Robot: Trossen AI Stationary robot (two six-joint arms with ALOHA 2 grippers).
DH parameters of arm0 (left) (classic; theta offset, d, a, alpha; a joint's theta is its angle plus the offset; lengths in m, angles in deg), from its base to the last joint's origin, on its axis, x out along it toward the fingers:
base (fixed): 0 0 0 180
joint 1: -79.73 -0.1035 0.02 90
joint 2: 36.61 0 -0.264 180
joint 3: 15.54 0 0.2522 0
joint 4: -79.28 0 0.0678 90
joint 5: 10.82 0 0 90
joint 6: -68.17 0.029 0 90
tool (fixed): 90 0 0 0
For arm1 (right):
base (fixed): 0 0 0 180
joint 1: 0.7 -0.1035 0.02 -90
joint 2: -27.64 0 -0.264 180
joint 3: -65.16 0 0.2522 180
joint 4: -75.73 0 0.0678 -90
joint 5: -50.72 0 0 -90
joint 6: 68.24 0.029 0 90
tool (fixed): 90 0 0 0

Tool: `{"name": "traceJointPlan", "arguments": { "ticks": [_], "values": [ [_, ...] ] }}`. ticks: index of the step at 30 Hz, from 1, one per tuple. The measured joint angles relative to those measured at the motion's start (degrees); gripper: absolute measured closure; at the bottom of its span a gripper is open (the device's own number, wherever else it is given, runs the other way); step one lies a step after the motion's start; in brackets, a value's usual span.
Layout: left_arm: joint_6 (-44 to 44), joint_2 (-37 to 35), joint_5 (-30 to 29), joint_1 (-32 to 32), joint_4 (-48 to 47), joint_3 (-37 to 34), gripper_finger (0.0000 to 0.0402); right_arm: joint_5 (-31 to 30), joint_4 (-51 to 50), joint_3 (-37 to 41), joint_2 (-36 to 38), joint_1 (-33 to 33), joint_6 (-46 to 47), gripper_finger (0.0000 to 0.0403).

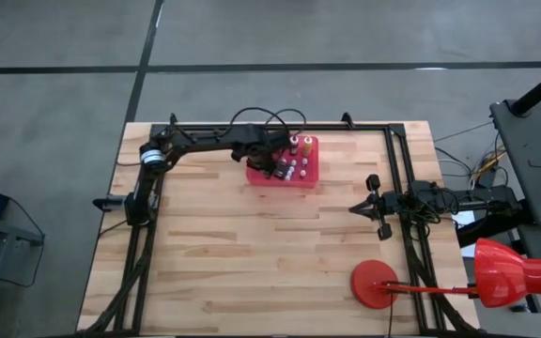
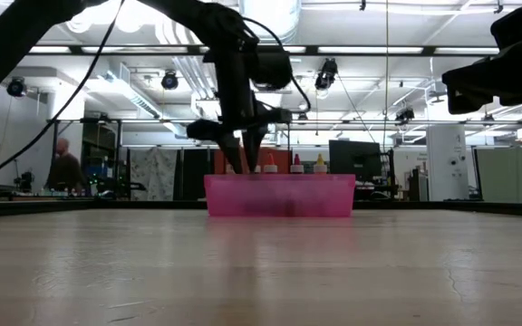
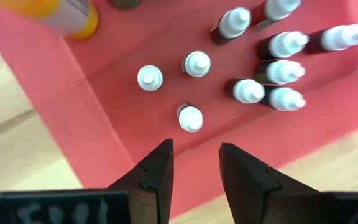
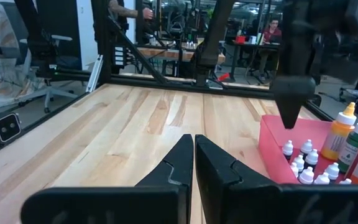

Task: Pick & Place food coloring
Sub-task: Return to Home Position

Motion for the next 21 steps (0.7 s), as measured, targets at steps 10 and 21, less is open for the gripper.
{"name": "traceJointPlan", "arguments": {
  "ticks": [10, 21],
  "values": [
    [2.6, -3.9, 0.2, 0.1, -0.2, 0.1, 0.0379, 0.0, 0.0, 0.0, 0.0, 0.0, -0.1, 0.0394],
    [18.8, -5.5, 0.4, 2.0, 6.9, -0.1, 0.0401, 0.0, 0.0, 0.0, 0.0, 0.0, -0.1, 0.0394]
  ]
}}
